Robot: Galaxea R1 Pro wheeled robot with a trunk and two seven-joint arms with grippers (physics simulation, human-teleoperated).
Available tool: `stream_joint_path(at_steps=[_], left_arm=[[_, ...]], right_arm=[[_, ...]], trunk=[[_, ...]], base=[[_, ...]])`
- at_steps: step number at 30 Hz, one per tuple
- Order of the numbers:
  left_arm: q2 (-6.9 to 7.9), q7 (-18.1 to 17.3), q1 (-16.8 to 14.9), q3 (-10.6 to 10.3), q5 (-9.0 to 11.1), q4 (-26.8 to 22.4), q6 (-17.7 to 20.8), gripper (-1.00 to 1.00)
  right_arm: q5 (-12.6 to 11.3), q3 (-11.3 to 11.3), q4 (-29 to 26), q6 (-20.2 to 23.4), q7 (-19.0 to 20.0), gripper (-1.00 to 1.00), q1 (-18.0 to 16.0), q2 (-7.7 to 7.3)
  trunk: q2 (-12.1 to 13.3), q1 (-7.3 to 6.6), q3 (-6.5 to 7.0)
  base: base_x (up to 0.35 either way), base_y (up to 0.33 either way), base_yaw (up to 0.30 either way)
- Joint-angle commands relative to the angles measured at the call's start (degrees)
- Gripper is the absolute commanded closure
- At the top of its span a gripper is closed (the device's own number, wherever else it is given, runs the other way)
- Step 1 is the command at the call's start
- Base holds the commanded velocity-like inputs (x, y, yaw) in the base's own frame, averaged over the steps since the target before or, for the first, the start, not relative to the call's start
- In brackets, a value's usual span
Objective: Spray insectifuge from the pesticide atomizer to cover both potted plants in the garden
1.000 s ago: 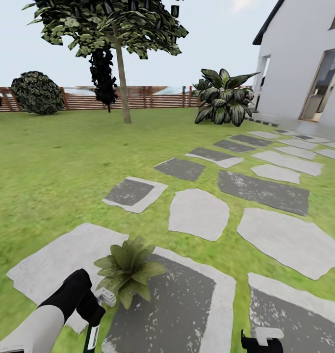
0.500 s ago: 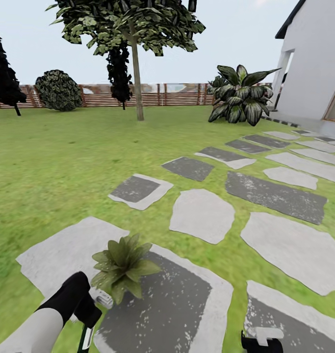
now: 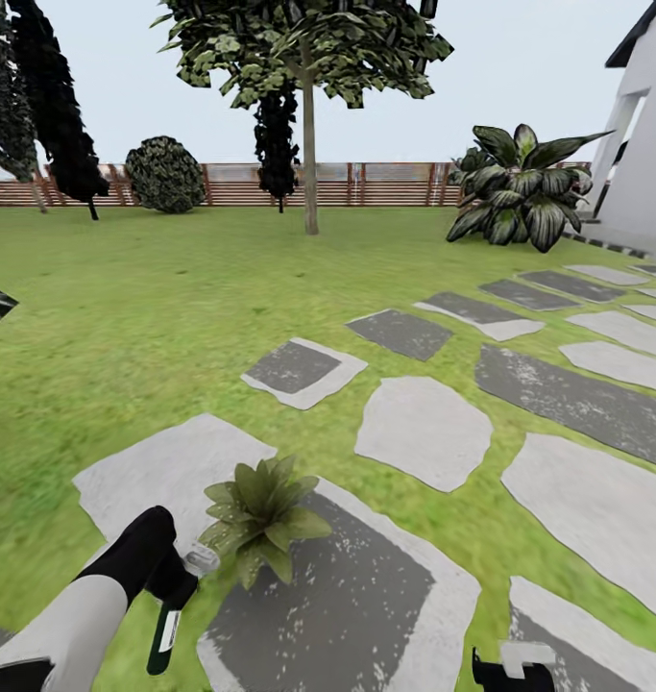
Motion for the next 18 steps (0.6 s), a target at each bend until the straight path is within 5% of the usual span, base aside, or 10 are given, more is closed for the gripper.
stream_joint_path(at_steps=[1, 5, 11, 18], left_arm=[[-0.25, -0.6, -0.83, 0.34, -0.61, -0.11, 1.07, 1.0], [-0.89, -0.71, -2.56, 0.4, -0.51, -0.07, 1.68, 1.0], [-1.29, -5.35, -3.3, 0.14, 0.38, -1.82, 1.73, 1.0], [-1.29, -5.71, -3.17, -0.13, -0.15, -3.22, 1.83, 1.0]], right_arm=[[0.61, -0.4, 0.04, -0.16, -0.21, -1.0, -0.04, 0.0], [0.61, -0.4, 0.04, -0.16, -0.21, -1.0, -0.05, 0.0], [0.61, -0.4, 0.06, -0.16, -0.14, -1.0, -0.02, -0.44], [0.61, -0.38, -0.01, -0.16, -0.13, -1.0, -0.04, -0.23]], trunk=[[-0.02, -0.01, -0.06], [-0.02, -0.01, -0.06], [-0.02, -0.01, -0.06], [-0.02, -0.01, -0.06]], base=[[0.0, 0.0, 0.278], [0.0, 0.0, 0.226], [0.008, -0.001, 0.02], [0.151, -0.165, 0.0]])
